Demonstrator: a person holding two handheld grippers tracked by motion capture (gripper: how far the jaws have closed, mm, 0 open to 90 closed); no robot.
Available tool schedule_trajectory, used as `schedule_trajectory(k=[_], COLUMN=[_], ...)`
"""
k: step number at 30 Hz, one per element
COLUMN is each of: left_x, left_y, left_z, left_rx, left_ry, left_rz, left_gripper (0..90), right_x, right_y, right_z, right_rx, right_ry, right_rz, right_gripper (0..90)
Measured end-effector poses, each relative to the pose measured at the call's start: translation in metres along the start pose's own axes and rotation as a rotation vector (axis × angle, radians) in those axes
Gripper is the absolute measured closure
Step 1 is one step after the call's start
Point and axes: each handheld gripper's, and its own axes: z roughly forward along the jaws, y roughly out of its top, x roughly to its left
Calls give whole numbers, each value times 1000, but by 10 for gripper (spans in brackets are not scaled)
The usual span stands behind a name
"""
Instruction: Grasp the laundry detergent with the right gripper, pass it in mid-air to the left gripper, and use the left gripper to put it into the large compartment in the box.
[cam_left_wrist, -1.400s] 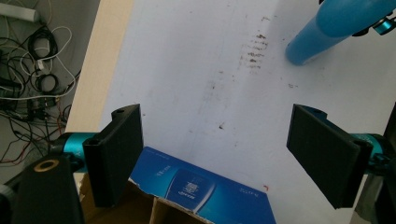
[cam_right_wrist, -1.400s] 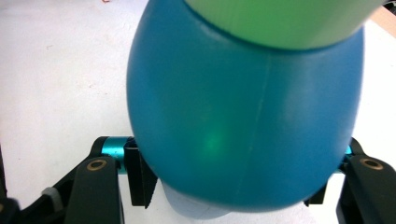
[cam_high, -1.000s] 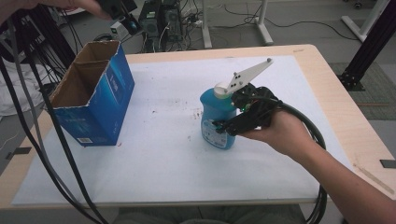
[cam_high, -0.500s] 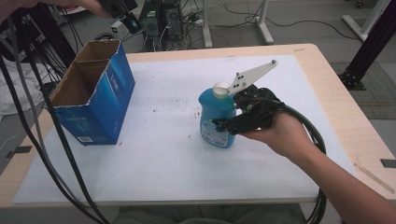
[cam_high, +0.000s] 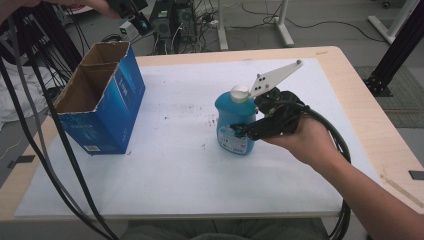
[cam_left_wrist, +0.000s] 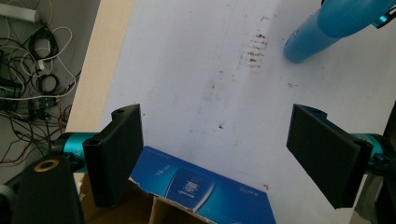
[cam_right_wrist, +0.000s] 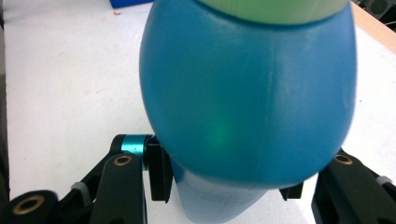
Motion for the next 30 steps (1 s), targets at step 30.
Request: schedule_trajectory(k=[30], left_x=[-37], left_y=[43], left_z=[-12], left_rx=[-75], left_ry=[-165], left_rz=[202], left_gripper=[188], right_x=[-41], right_y=[127], right_z=[-41], right_rx=[-6], right_ry=[202], right_rz=[-163], right_gripper=[488])
